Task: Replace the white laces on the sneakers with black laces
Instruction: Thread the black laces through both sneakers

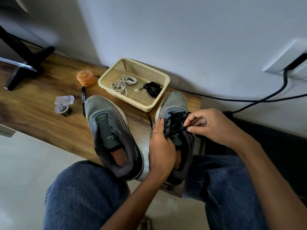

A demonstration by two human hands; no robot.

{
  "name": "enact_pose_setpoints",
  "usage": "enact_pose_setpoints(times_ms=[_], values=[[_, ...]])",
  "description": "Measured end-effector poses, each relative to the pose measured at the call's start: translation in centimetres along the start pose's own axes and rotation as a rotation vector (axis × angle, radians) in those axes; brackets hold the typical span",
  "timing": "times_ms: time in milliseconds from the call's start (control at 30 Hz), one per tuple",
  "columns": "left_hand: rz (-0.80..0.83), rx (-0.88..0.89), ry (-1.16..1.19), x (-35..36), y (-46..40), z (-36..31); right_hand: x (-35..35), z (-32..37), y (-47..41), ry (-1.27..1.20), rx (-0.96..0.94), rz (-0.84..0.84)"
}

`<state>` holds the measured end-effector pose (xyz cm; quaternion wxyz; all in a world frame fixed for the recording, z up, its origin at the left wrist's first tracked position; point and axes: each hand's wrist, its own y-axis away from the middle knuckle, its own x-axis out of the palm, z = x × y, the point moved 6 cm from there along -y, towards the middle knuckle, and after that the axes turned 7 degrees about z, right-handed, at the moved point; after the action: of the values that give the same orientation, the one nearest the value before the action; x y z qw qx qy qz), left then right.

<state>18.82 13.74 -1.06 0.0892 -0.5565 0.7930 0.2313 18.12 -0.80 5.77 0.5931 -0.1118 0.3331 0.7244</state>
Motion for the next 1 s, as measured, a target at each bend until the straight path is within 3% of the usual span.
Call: enact_pose_setpoints(times_ms=[267,667,833,1000], values=[[0.001,0.011,-0.004,-0.1,0.1,-0.1,0.5,-0.2,-0.5,0.075,-0.063,0.068],[-0.001,0.002,0.003,-0.2,0.3,0.0,0.7,-0.5,0.8,-0.229,-0.057,0.248],[0.007,-0.016,0.017,-0.1,-0.1,0.1,-0.2,-0.6,0.1,-0.197,-0.06,0.028],[0.011,-0.017,0.02,-0.2,0.0,0.0,0.2,-1.3,-0.4,-0.11,0.015,-0.001]])
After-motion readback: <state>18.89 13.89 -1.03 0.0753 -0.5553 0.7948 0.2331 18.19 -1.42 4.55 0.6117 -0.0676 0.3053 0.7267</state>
